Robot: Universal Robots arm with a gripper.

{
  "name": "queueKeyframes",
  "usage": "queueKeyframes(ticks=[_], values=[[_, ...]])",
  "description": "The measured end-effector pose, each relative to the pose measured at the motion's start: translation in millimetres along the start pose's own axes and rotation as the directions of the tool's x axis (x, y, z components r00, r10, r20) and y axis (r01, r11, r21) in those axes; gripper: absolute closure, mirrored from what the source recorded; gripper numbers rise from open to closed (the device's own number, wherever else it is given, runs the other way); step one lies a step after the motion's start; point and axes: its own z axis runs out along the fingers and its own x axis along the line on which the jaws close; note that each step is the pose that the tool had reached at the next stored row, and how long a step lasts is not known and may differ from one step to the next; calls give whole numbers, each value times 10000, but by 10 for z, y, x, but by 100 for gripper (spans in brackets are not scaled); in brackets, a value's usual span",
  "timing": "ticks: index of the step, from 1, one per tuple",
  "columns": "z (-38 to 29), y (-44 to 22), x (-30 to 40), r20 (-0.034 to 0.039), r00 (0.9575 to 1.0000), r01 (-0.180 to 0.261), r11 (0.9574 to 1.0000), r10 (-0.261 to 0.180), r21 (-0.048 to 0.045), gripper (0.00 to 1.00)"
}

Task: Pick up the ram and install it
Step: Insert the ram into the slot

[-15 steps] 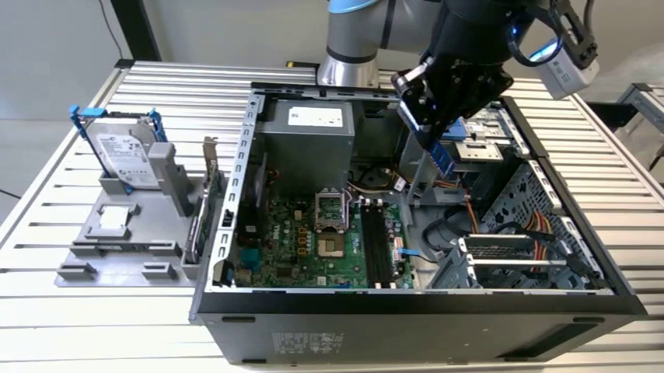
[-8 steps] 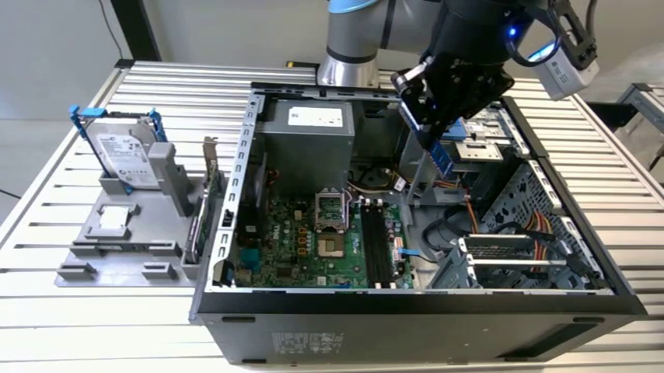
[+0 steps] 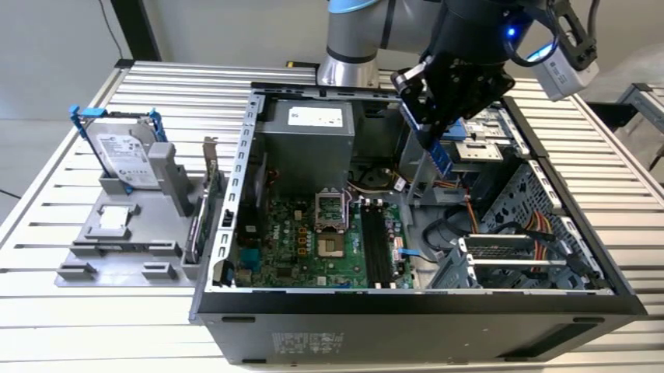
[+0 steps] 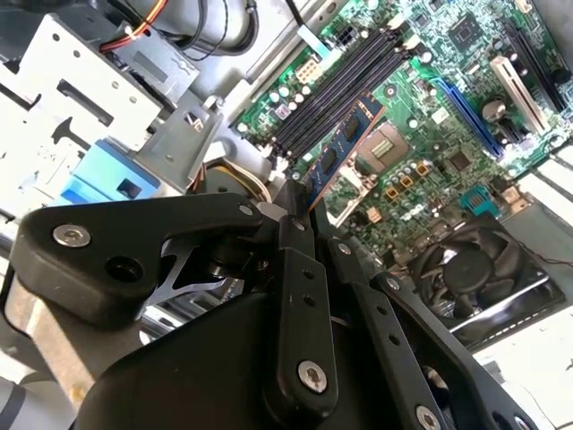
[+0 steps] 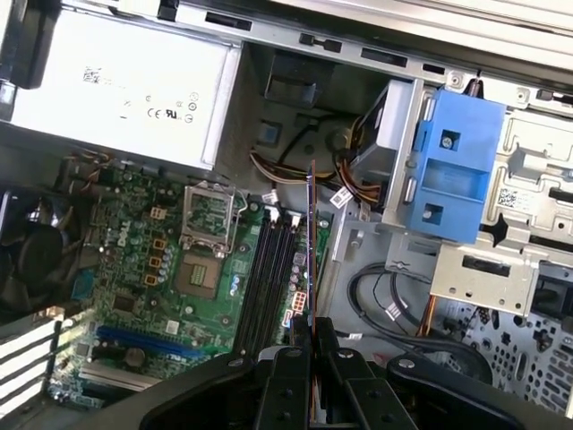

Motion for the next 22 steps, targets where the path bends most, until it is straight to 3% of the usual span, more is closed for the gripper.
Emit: queueKeyframes(ticks=[14, 22], values=[[0, 1, 5, 27, 9988, -486, 9988, 486, -7, 100], [1, 2, 8, 54, 9952, -976, 9952, 977, -13, 100]])
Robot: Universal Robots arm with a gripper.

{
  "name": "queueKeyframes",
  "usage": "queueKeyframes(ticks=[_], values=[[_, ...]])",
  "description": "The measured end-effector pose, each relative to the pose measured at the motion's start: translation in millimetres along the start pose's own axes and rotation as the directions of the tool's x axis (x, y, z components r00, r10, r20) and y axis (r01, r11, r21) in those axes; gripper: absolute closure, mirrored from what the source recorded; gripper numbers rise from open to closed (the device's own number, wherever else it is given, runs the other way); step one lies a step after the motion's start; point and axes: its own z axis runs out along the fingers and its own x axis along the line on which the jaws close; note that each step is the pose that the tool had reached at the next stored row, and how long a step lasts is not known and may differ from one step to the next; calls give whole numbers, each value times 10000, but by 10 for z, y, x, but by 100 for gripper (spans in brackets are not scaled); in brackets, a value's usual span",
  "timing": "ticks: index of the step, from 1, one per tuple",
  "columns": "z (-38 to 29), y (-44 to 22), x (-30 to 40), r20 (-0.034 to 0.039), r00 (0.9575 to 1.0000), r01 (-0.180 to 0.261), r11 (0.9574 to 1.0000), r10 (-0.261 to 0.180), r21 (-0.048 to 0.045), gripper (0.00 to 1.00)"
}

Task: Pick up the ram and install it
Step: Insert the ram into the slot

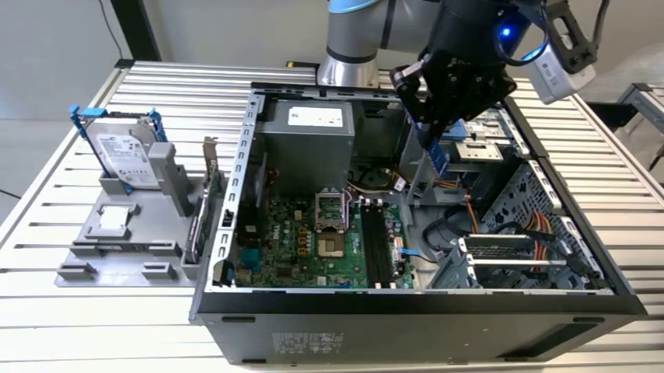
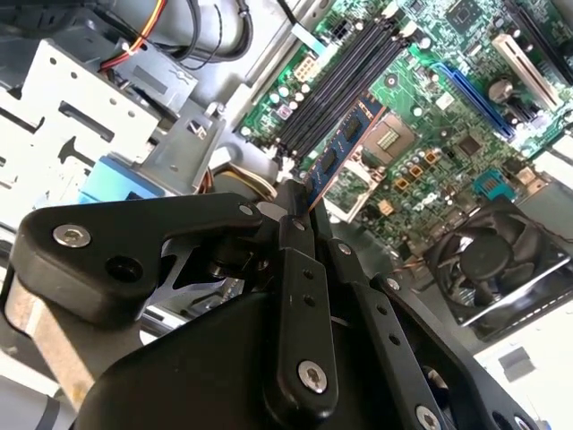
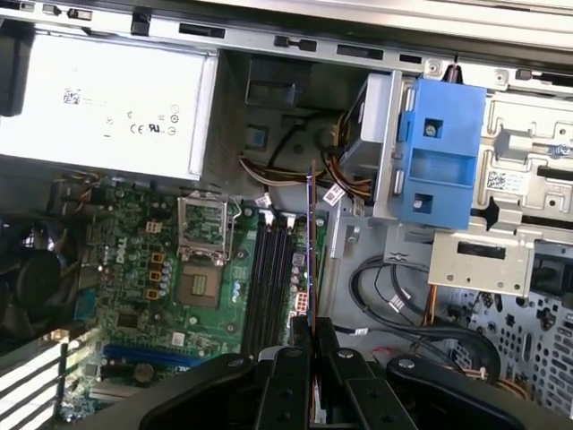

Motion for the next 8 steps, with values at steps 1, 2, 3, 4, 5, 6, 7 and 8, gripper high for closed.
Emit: queueKeyframes(ticks=[1, 2, 3, 4, 5, 6, 7, 8], values=[[0, 0, 0, 3, 10000, -51, 10000, 51, 0, 100], [0, 0, 0, 5, 10000, -94, 10000, 94, -1, 100], [0, 0, 0, 5, 10000, -95, 10000, 95, -1, 100], [1, 0, 0, 6, 9999, -102, 9999, 102, -2, 100], [1, 0, 0, 6, 9999, -108, 9999, 108, -2, 100], [1, 0, 0, 6, 9999, -110, 9999, 110, -2, 100], [0, 0, 0, 6, 9999, -111, 9999, 111, -2, 100], [1, -1, -1, 6, 9999, -112, 9999, 112, -1, 100]])
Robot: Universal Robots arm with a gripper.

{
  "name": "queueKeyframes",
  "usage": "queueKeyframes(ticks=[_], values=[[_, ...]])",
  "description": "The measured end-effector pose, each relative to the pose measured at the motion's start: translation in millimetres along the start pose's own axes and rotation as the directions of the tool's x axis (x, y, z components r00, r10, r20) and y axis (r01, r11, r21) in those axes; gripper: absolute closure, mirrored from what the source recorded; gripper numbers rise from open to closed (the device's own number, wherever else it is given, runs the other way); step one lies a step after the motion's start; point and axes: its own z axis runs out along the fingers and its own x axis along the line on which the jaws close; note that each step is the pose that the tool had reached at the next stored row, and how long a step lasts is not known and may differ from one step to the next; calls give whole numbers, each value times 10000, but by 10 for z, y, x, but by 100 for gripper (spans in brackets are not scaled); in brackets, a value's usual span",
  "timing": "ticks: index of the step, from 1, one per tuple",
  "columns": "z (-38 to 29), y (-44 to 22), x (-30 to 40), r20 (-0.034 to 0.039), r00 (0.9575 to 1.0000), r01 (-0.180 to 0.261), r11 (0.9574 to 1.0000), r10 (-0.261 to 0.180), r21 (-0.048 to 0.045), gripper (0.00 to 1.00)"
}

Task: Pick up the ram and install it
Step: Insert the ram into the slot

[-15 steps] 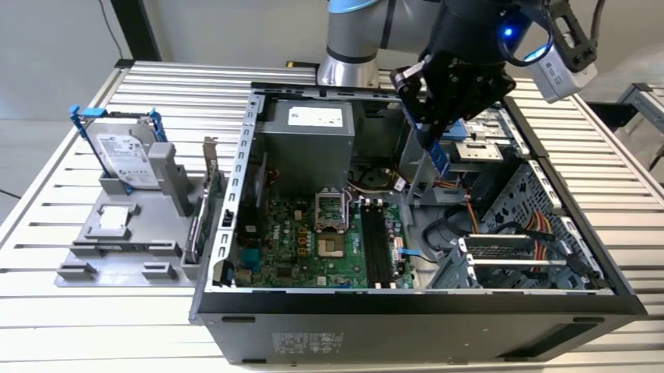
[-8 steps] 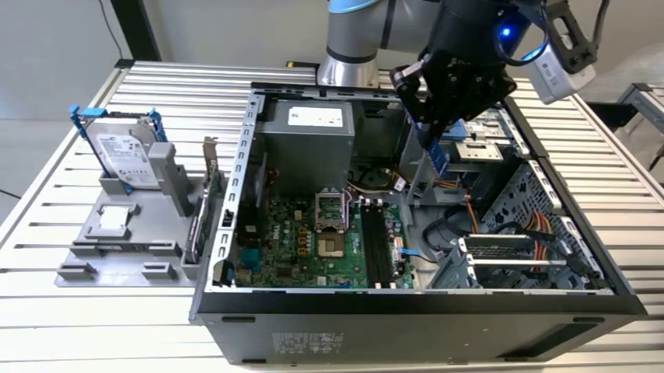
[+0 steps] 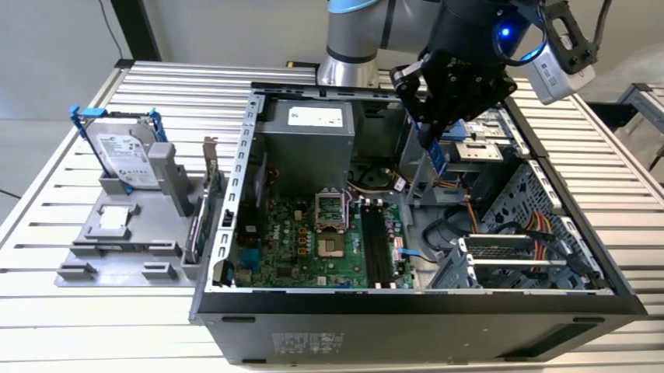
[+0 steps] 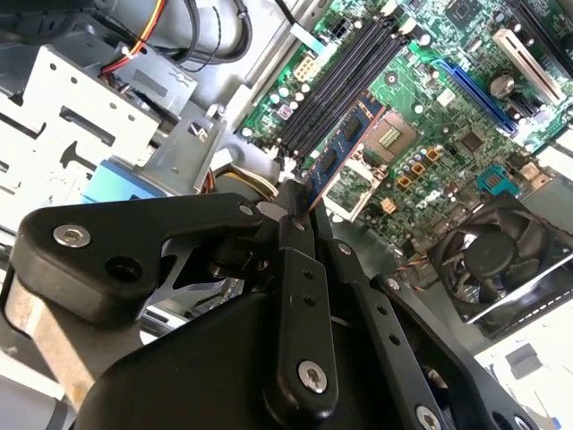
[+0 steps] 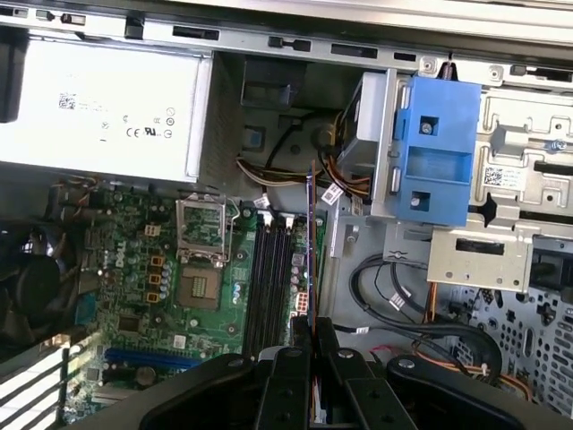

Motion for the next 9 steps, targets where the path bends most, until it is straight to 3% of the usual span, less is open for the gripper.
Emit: queueKeyframes(ticks=[9], values=[[12, -28, -35, 1, 10000, 1, 10000, -1, -2, 100]])
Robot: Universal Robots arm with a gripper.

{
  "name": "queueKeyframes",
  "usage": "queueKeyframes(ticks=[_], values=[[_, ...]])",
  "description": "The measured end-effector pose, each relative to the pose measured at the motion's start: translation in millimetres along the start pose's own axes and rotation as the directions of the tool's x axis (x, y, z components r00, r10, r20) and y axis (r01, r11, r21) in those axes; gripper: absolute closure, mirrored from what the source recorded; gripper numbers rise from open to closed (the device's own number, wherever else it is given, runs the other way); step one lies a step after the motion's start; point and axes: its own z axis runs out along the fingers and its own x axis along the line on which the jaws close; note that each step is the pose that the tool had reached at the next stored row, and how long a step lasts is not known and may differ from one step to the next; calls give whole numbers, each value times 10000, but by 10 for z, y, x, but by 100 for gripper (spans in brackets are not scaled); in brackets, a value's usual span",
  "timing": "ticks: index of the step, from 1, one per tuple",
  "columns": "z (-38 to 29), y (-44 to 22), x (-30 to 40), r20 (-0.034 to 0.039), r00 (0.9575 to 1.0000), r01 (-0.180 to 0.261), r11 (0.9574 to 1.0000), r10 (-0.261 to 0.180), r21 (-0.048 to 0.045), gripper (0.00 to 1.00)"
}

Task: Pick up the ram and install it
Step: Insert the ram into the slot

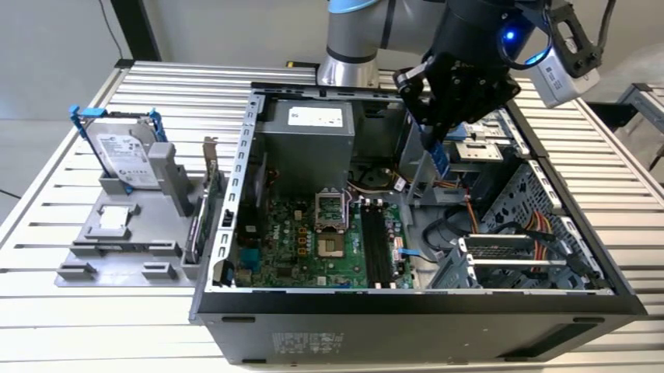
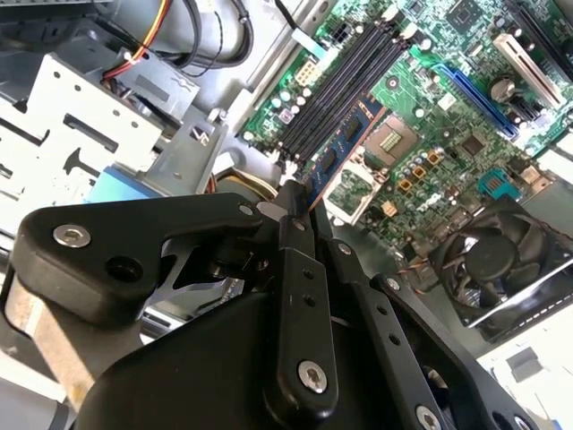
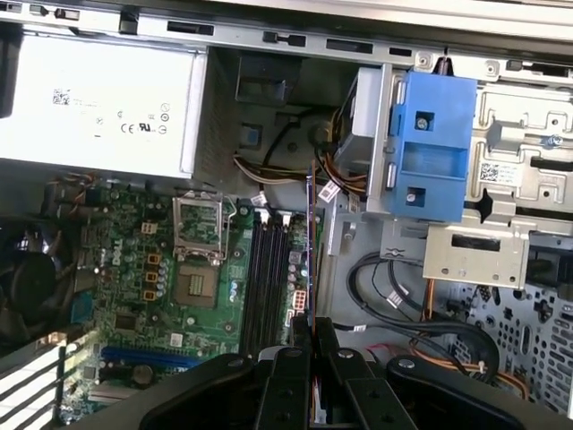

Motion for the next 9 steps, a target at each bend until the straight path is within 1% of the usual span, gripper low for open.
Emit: queueKeyframes(ticks=[9], values=[[22, -11, -31, 0, 10000, 1, 10000, -1, 1, 100]])
